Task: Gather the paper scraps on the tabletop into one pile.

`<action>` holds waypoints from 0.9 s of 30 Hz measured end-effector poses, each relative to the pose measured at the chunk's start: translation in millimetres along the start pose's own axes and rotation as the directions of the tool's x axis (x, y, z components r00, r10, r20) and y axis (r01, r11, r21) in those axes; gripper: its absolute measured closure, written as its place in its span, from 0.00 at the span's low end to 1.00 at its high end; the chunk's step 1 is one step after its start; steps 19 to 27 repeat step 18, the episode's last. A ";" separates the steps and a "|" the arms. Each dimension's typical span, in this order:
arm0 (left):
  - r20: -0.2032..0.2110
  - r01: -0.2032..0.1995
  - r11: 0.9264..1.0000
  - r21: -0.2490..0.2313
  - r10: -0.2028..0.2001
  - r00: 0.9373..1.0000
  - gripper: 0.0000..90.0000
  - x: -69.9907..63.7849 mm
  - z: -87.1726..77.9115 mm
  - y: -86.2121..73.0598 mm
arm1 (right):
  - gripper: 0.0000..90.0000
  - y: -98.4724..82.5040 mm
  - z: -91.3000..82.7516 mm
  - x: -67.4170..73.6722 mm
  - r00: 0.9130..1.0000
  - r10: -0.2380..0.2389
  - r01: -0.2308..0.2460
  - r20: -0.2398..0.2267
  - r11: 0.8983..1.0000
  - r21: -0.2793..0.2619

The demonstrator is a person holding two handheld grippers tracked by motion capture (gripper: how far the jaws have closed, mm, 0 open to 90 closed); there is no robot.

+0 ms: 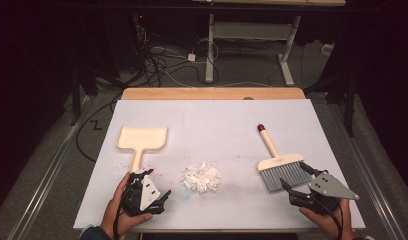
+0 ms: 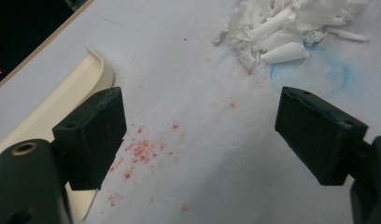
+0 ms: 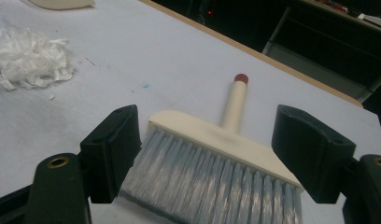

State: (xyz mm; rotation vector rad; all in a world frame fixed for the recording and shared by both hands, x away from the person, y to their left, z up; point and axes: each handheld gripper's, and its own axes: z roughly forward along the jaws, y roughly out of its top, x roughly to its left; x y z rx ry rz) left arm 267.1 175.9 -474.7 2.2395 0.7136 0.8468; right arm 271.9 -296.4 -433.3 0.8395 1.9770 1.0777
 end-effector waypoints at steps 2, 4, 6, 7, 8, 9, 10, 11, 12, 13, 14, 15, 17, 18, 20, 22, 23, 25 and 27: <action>0.002 -0.003 1.000 0.004 0.003 1.000 0.17 0.2 -0.1 -0.8 | 0.28 0.3 0.2 0.4 1.000 -0.001 0.001 0.000 1.000 0.000; 0.003 0.001 1.000 0.000 -0.001 1.000 0.17 0.8 -0.3 -1.2 | 0.27 0.5 1.2 0.7 1.000 -0.002 0.002 0.009 1.000 0.006; 0.005 0.000 1.000 0.003 0.000 1.000 0.17 0.9 0.3 -1.4 | 0.27 0.3 2.3 0.2 1.000 -0.001 0.001 0.010 1.000 0.011; 0.006 -0.002 1.000 0.003 0.002 1.000 0.17 0.7 0.5 -1.4 | 0.27 0.2 2.6 0.3 1.000 0.003 -0.004 0.010 1.000 0.013; 0.006 -0.003 1.000 0.004 0.003 1.000 0.17 0.7 0.8 -1.3 | 0.27 0.2 3.1 0.3 1.000 0.000 0.000 0.009 1.000 0.013; 0.007 -0.003 1.000 0.007 0.003 1.000 0.17 0.7 1.1 -1.1 | 0.27 0.2 3.3 0.4 1.000 -0.001 0.000 0.009 1.000 0.012; 0.007 -0.004 1.000 0.008 0.004 1.000 0.17 0.6 1.4 -1.0 | 0.27 0.1 3.5 0.4 1.000 -0.001 0.000 0.008 1.000 0.011; 0.008 -0.004 1.000 0.009 0.004 1.000 0.17 0.6 1.8 -0.9 | 0.27 0.1 3.9 0.3 1.000 -0.001 0.001 0.007 1.000 0.012; 0.008 -0.004 1.000 0.011 0.004 1.000 0.17 0.5 2.3 -0.7 | 0.26 -0.1 4.2 0.1 1.000 -0.002 0.002 0.006 1.000 0.014; 0.007 -0.004 1.000 0.014 0.004 1.000 0.17 0.5 2.8 -0.4 | 0.26 -0.3 4.3 -0.1 1.000 -0.001 0.000 0.006 1.000 0.014; 0.006 -0.005 1.000 0.016 0.005 1.000 0.17 0.4 3.2 -0.2 | 0.26 -0.5 4.3 -0.3 1.000 0.000 0.000 0.006 1.000 0.015; 0.007 -0.005 1.000 0.017 0.005 1.000 0.17 0.4 3.6 0.0 | 0.26 -0.5 4.3 -0.5 1.000 0.001 -0.001 0.006 1.000 0.014; 0.006 -0.004 1.000 0.019 0.004 1.000 0.17 0.7 4.4 0.7 | 0.26 -0.5 3.9 -1.1 1.000 0.001 -0.001 0.007 1.000 0.009; 0.006 -0.002 1.000 0.018 0.002 1.000 0.17 1.0 5.2 1.1 | 0.26 -0.4 3.9 -1.2 1.000 -0.001 0.001 0.009 1.000 0.008; 0.006 -0.002 1.000 0.018 0.002 1.000 0.17 1.0 5.2 1.1 | 0.26 -0.4 3.9 -1.2 1.000 -0.001 0.001 0.009 1.000 0.008; 0.006 -0.002 1.000 0.018 0.002 1.000 0.17 1.0 5.2 1.1 | 0.26 -0.4 3.9 -1.2 1.000 -0.001 0.001 0.009 1.000 0.008; 0.006 -0.002 1.000 0.018 0.002 1.000 0.17 1.0 5.2 1.1 | 0.26 -0.4 3.9 -1.2 1.000 -0.001 0.001 0.009 1.000 0.008; 0.006 -0.002 1.000 0.018 0.002 1.000 0.17 1.0 5.2 1.1 | 0.26 -0.4 3.9 -1.2 1.000 -0.001 0.001 0.009 1.000 0.008; 0.006 -0.002 1.000 0.018 0.002 1.000 0.17 1.0 5.2 1.1 | 0.26 -0.4 3.9 -1.2 1.000 -0.001 0.001 0.009 1.000 0.008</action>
